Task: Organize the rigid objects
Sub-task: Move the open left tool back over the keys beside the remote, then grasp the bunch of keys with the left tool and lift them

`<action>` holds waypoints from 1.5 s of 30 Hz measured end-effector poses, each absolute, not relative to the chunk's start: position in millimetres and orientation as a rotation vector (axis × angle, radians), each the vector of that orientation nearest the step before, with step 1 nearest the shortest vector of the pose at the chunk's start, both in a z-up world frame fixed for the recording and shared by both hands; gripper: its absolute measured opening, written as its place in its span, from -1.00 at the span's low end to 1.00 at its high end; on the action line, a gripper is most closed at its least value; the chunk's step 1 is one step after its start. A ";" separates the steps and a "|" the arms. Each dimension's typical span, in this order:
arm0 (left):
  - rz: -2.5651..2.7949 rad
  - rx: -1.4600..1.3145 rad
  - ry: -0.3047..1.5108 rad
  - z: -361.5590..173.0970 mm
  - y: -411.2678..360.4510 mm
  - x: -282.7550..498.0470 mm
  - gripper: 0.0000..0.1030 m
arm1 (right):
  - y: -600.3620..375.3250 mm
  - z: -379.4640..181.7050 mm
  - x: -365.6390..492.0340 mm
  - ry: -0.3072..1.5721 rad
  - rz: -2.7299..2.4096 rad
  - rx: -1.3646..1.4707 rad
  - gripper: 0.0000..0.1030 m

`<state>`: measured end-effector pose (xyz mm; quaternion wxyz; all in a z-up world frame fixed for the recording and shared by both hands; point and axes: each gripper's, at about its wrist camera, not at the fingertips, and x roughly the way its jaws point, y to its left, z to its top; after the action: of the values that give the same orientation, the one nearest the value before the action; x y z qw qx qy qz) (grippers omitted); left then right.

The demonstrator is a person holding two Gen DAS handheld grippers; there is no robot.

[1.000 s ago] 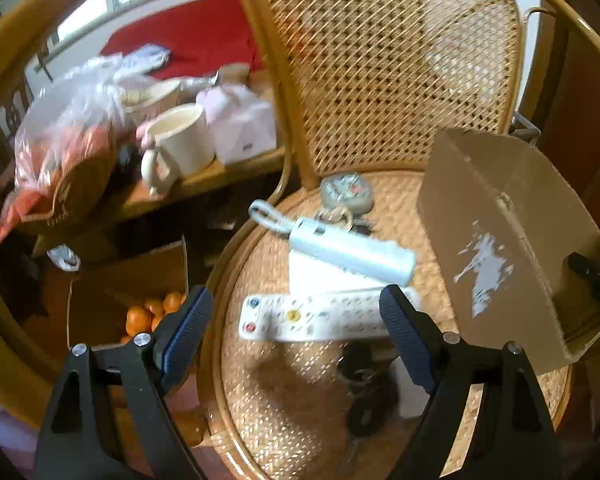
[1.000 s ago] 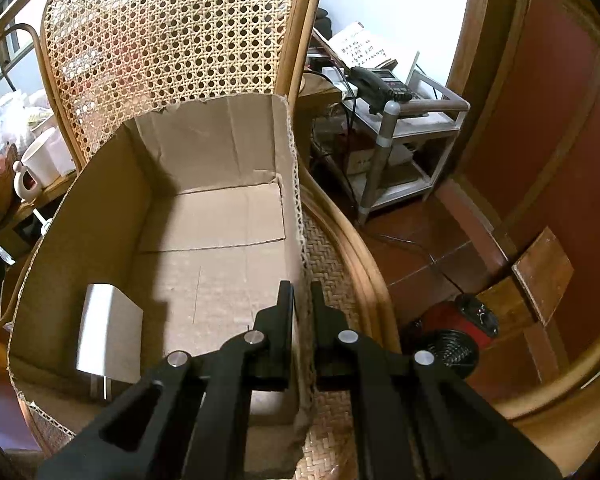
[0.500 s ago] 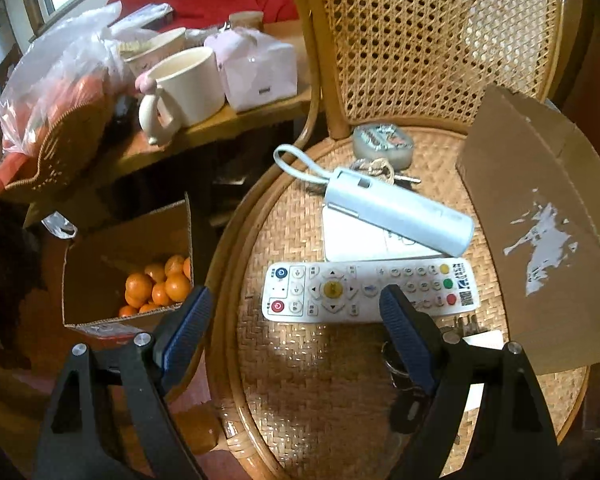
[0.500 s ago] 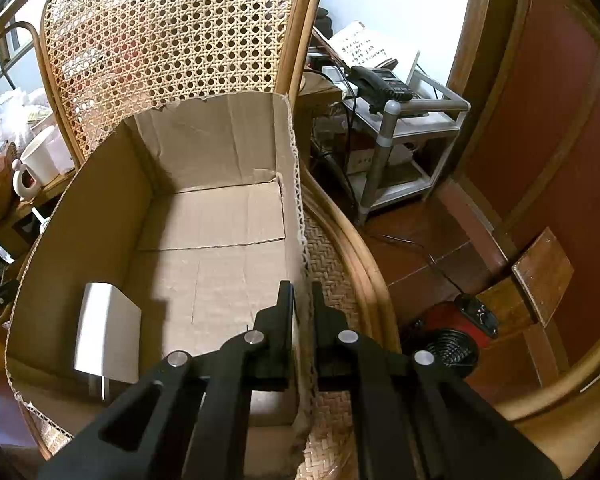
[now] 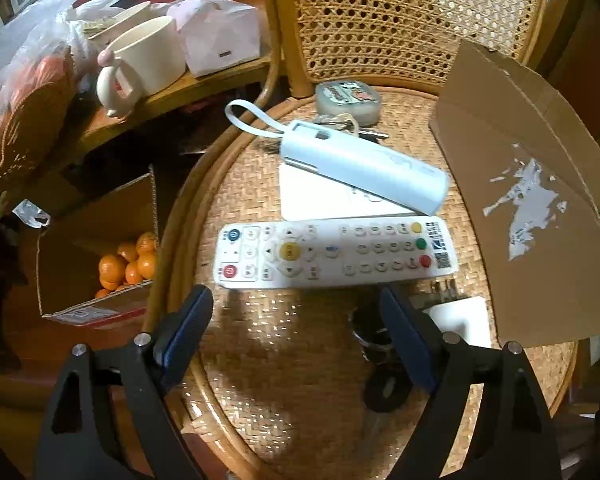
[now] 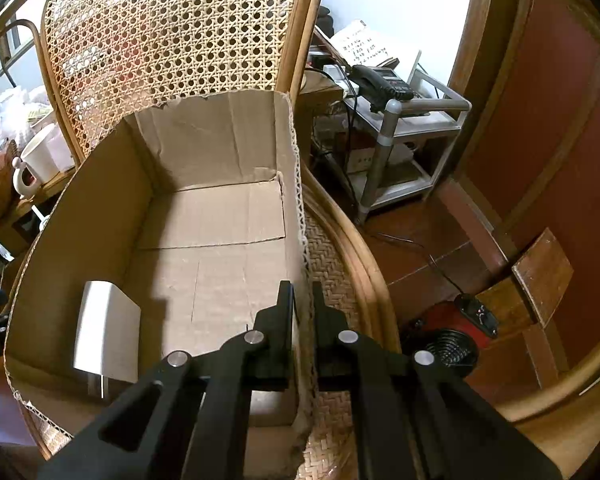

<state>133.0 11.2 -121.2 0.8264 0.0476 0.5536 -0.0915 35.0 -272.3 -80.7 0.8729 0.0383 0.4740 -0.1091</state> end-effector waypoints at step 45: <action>-0.316 0.042 1.262 -130.5 -21.0 124.1 -0.58 | -274.1 -84.0 38.4 1.006 -0.228 0.089 -0.84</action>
<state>124.1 -21.0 -130.5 0.7956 0.0195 0.5873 -0.1470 38.4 -274.1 -84.0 0.8691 0.0424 0.4807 -0.1089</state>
